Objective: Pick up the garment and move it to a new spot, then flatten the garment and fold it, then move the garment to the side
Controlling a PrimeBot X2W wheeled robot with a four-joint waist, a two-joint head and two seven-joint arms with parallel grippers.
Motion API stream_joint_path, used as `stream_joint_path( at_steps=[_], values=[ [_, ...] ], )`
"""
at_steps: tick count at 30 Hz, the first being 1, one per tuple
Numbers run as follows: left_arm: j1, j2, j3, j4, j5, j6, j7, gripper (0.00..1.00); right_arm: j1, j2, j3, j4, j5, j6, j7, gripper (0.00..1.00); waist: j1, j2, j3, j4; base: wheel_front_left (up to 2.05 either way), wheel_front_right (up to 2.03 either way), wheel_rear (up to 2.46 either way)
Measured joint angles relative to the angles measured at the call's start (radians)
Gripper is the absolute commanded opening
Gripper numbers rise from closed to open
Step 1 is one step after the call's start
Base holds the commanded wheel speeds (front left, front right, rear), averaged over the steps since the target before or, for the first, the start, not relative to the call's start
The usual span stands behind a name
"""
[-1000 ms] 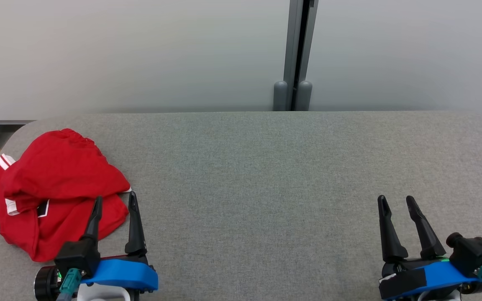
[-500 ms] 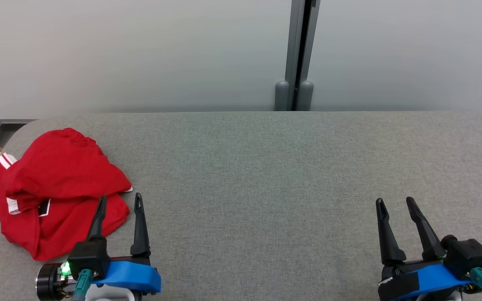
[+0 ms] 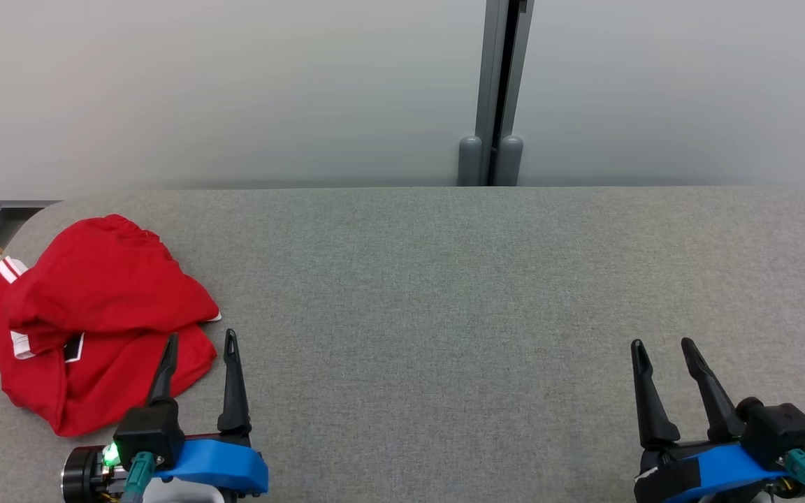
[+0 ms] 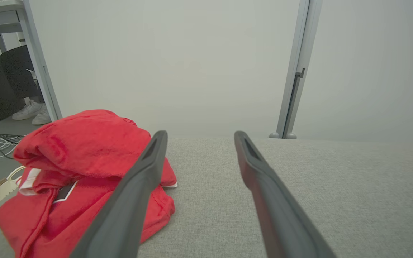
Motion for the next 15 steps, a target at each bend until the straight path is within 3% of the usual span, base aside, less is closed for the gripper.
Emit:
stream_joint_path(
  at_steps=[15],
  values=[
    [-0.004,0.004,0.003,0.014,0.0,0.0,0.0,1.0,-0.003,0.0,0.0,0.01,0.002,0.0,0.0,1.0,0.0,0.0,0.01,0.007,0.0,0.0,0.0]
  ],
)
